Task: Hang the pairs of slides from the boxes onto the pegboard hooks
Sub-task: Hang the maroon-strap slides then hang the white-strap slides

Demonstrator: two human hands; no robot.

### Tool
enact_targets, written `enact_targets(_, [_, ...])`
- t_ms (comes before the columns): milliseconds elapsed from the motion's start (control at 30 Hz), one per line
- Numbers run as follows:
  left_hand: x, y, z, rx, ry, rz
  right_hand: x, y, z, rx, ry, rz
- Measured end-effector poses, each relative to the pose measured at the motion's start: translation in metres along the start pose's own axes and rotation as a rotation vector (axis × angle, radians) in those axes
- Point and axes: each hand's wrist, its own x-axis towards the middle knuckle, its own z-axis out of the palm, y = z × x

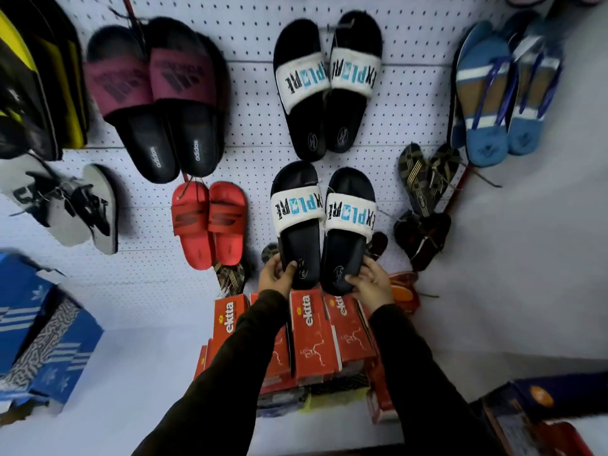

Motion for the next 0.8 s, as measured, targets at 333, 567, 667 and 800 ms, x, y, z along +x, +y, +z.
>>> enact_targets(333, [0.009,0.125,0.022,-0.109,-0.007,0.316,-0.003,-0.132,0.017,0.076,-0.05,-0.292])
enact_targets(567, [0.028,0.196,0.038,-0.13,-0.004,0.442,0.013,-0.213,0.02,0.094,-0.068,-0.425])
enact_targets(667, [0.039,0.215,0.047,-0.133,0.004,0.434,0.025,-0.232,0.023,0.089,-0.071,-0.42])
enact_targets(800, [0.055,0.217,0.058,-0.16,-0.016,0.359,0.044,-0.236,0.025,0.037,-0.077,-0.365])
